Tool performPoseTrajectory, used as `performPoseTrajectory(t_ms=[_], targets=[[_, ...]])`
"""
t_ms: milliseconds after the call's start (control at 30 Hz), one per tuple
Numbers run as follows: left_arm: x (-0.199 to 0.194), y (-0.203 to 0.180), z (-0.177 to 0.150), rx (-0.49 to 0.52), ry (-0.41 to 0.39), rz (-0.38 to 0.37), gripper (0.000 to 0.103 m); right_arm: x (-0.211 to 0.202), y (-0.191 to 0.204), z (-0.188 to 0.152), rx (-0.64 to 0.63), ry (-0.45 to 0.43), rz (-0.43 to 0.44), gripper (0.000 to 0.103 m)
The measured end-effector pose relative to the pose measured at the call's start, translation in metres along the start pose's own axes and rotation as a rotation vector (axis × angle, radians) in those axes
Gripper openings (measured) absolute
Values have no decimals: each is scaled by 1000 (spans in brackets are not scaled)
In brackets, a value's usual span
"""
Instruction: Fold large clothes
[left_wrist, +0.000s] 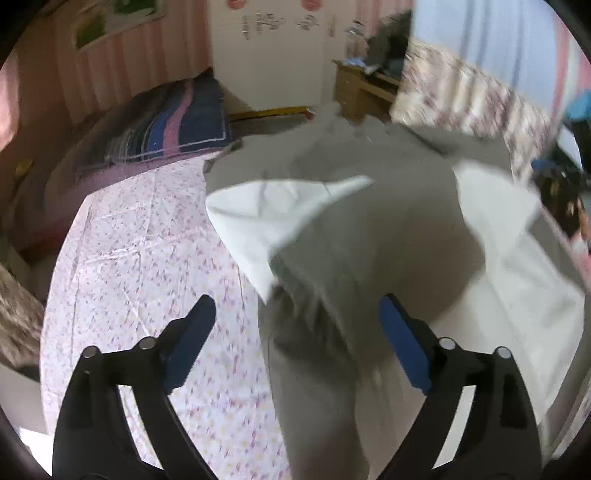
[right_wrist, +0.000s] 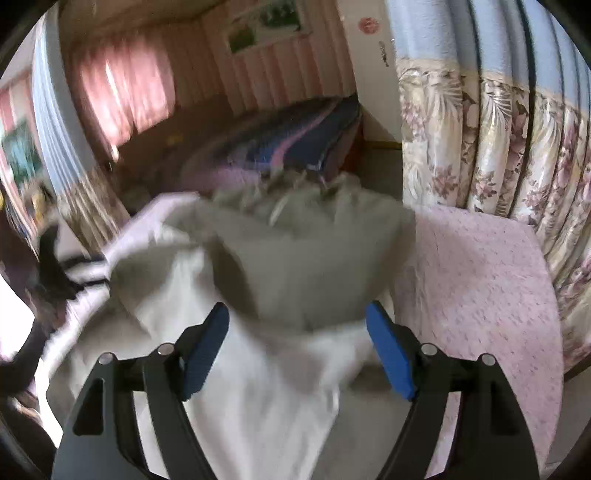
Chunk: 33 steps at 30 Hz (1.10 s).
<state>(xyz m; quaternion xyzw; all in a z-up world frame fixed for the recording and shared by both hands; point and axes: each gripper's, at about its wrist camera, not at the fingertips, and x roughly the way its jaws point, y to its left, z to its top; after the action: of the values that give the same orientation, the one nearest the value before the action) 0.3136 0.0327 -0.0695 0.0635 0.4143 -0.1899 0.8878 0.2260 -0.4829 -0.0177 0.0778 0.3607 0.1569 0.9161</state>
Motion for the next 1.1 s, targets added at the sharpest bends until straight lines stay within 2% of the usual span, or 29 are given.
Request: performPoseTrajectory(t_ms=[33, 100, 133, 233, 267, 300, 333, 367, 400, 467, 500, 600, 633, 700, 767, 800, 867, 900, 967, 1033, 1067, 1100], targets=[[4, 3, 4, -29, 5, -10, 92, 1, -4, 6, 27, -18, -20, 77], [17, 8, 15, -98, 23, -53, 92, 10, -17, 19, 83, -21, -114, 77], [22, 9, 19, -124, 35, -78, 92, 18, -24, 22, 106, -2, -160, 77], [42, 6, 28, -182, 67, -131, 88, 56, -32, 27, 111, 99, -195, 77], [48, 4, 32, -189, 77, -149, 74, 65, -32, 28, 94, 105, -193, 70], [52, 1, 33, -190, 86, -153, 64, 73, -30, 28, 58, 95, -155, 52], [56, -2, 34, -186, 90, -121, 59, 75, -24, 28, 20, 84, -154, 27], [58, -5, 36, -176, 93, -103, 40, 74, -19, 29, -18, 71, -181, 12], [59, -7, 37, -169, 95, -111, 24, 68, -14, 32, -31, 39, -165, 10], [49, -9, 46, -172, 72, -145, 14, 53, -12, 38, -27, -32, -145, 8], [34, -15, 53, -145, 23, -143, 13, 47, -14, 44, -25, -61, -150, 7], [-6, -27, 73, -61, -117, -117, 13, 37, -25, 54, 31, -118, -153, 7], [-20, -29, 83, -29, -177, -110, 13, 36, -32, 57, 71, -137, -141, 7], [-24, -24, 103, 18, -232, -66, 15, 45, -49, 61, 189, -159, -109, 8], [-1, -8, 118, 17, -194, -29, 18, 58, -50, 66, 206, -165, -153, 16], [17, 3, 124, 12, -152, -8, 19, 72, -45, 70, 189, -128, -184, 20], [69, 29, 124, -10, -22, 37, 22, 101, -33, 76, 135, -53, -270, 34], [92, 37, 119, -14, 36, 57, 30, 116, -26, 77, 79, -10, -336, 37], [114, 42, 107, -9, 96, 118, 39, 127, -20, 81, 6, 33, -415, 47], [113, 47, 98, -30, 104, 164, 54, 112, -21, 85, 26, 5, -416, 61], [104, 49, 95, -45, 84, 181, 69, 93, -25, 86, 73, -44, -388, 71], [92, 51, 92, -57, 56, 194, 85, 75, -27, 85, 99, -101, -370, 76]])
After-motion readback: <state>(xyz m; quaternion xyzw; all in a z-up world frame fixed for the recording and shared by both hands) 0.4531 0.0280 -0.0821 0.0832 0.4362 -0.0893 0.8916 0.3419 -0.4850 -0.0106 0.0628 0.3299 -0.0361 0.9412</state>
